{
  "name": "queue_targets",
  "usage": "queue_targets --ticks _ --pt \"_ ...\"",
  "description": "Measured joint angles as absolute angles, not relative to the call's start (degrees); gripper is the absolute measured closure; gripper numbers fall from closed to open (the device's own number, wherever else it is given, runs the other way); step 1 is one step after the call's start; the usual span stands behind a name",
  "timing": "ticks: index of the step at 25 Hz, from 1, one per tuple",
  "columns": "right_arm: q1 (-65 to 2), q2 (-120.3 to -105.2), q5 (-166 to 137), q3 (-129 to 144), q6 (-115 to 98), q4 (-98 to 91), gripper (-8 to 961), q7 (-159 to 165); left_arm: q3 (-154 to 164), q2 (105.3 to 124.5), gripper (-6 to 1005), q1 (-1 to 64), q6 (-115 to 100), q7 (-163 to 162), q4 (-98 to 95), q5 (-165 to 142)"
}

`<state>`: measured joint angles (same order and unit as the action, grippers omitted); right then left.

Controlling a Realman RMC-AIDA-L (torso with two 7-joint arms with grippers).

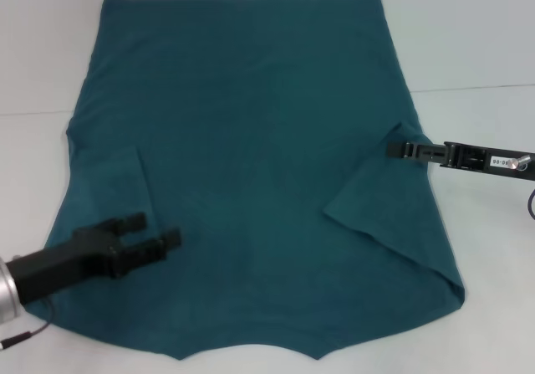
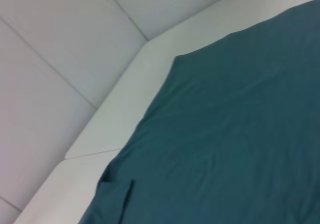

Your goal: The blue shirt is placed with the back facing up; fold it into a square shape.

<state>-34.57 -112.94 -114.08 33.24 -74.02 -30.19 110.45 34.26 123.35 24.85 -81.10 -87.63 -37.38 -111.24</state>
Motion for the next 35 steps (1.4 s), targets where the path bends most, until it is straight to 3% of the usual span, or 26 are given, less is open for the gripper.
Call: queue_targets --ticks 3,19,35 --pt "-34.6 -113.22 -114.0 32.8 -74.6 -30.4 21 110.1 32.2 123.12 113 24.4 -81.1 -89.2 -38.2 -111.3" --pt "-34.7 -113.03 -115.0 33.6 -78.7 -30.5 22 110.9 28.3 122.66 114 21.2 -79.5 -106.6 -52.0 -124.9" --pt "-34.5 -113.32 -114.9 33.3 -78.7 -30.4 29 111.3 24.4 122.08 113 21.3 -78.8 -111.4 -53.3 -135.0"
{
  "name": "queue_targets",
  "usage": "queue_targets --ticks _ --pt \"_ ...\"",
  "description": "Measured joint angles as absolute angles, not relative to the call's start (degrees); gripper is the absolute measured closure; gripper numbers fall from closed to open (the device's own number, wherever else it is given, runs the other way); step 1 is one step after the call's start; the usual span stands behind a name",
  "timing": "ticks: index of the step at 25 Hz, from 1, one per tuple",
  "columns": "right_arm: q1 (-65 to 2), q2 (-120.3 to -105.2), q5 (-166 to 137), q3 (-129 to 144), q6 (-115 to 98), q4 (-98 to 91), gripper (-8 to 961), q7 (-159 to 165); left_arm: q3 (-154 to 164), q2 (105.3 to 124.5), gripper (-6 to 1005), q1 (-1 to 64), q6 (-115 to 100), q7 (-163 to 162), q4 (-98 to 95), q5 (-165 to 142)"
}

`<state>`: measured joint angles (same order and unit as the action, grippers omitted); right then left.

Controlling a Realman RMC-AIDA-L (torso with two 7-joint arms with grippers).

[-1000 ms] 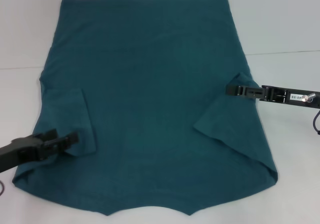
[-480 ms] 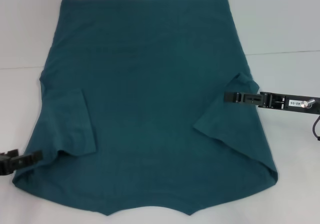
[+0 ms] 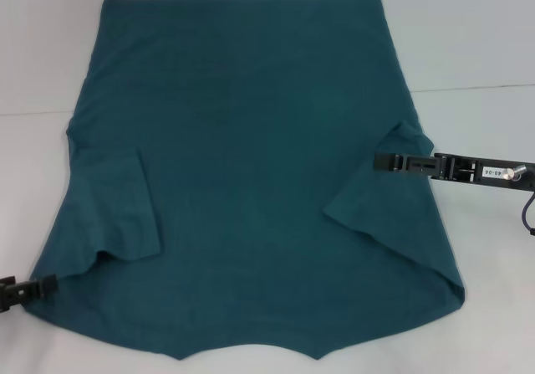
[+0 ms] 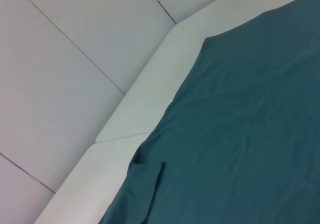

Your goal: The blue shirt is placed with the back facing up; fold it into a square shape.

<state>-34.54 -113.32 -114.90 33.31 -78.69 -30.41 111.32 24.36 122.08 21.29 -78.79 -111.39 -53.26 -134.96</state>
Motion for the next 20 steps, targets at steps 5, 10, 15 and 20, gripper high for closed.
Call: queue_targets --ticks 5,10,15,20 --pt "-34.5 -113.3 -114.9 33.3 -78.7 -30.4 30 111.6 24.5 122.08 113 21.4 -78.7 -111.6 -53.1 -135.6" --pt "-34.5 -113.29 -114.7 33.2 -78.7 -30.4 32 111.8 24.7 122.07 113 21.6 -78.3 -112.3 -52.8 -136.7" --pt "-34.6 -113.22 -114.7 32.9 -78.8 -30.4 34 111.9 24.8 122.07 114 21.6 -78.3 -112.4 -52.6 -137.0" --pt "-34.6 -113.12 -114.7 32.8 -78.8 -30.4 35 112.6 25.9 122.07 114 21.9 -79.2 -113.5 -52.6 -137.9"
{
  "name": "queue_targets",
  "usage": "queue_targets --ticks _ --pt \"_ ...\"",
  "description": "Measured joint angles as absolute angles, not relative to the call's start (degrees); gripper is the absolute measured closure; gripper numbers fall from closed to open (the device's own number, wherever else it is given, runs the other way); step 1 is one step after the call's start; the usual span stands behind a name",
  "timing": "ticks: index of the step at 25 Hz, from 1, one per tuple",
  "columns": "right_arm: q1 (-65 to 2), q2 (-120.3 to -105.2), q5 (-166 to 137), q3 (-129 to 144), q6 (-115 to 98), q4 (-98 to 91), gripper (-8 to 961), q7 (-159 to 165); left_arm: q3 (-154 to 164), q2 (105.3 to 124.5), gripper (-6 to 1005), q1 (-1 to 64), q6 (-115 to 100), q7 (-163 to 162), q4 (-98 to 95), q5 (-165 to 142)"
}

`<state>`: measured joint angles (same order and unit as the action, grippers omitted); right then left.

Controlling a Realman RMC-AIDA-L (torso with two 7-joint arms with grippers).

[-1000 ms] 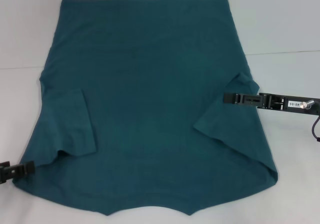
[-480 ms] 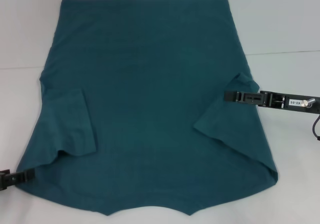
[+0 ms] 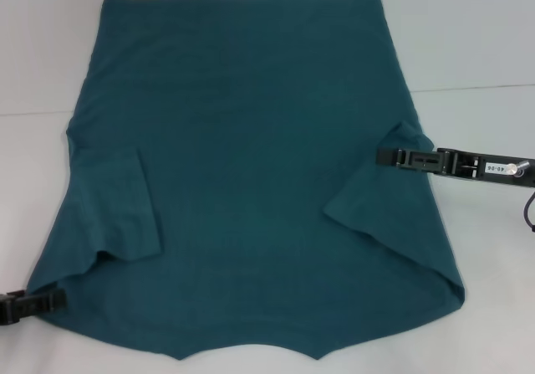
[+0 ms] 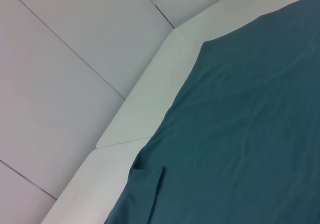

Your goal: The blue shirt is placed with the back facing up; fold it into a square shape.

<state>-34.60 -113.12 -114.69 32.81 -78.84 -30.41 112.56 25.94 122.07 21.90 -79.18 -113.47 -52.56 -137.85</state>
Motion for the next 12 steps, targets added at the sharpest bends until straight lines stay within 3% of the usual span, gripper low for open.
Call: queue_targets --ticks 12 --pt "-34.9 -113.02 -114.6 32.7 -78.7 -30.5 39 112.6 27.1 121.89 113 24.3 -84.4 -114.1 -52.5 -138.0"
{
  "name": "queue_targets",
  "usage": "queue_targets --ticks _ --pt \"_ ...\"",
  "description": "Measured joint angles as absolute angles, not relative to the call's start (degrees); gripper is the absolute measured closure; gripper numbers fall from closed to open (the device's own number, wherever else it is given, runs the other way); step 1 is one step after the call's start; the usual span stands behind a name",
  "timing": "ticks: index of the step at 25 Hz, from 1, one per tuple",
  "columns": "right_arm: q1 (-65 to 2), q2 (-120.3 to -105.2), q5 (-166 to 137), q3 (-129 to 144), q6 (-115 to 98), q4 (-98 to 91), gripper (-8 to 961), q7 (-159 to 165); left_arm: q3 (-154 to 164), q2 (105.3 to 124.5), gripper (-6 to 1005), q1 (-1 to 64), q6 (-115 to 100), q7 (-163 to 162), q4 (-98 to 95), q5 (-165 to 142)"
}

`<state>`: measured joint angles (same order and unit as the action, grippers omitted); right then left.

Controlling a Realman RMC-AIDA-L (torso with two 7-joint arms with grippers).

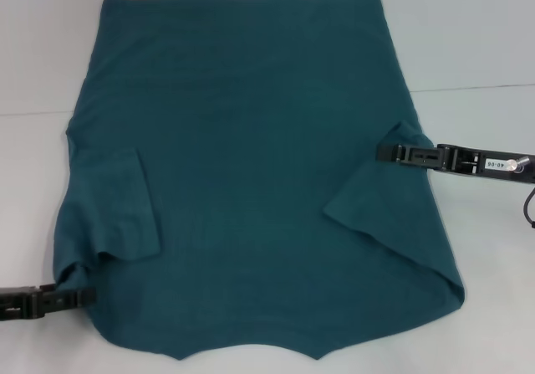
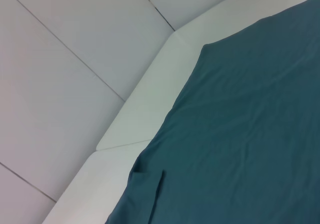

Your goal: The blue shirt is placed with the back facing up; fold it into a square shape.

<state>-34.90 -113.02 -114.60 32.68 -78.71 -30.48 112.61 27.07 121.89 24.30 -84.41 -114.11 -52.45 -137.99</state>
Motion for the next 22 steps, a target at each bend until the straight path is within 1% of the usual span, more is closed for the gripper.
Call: queue_targets --ticks 14,22 --pt "-34.8 -112.9 -114.6 32.5 -78.3 -30.5 44 112.6 27.1 120.75 114 25.7 -88.0 -116.4 -52.5 -141.1" --pt "-34.7 -112.79 -114.6 31.4 -78.6 -30.5 47 112.7 27.1 120.9 113 25.8 -89.0 -116.7 -52.2 -142.6"
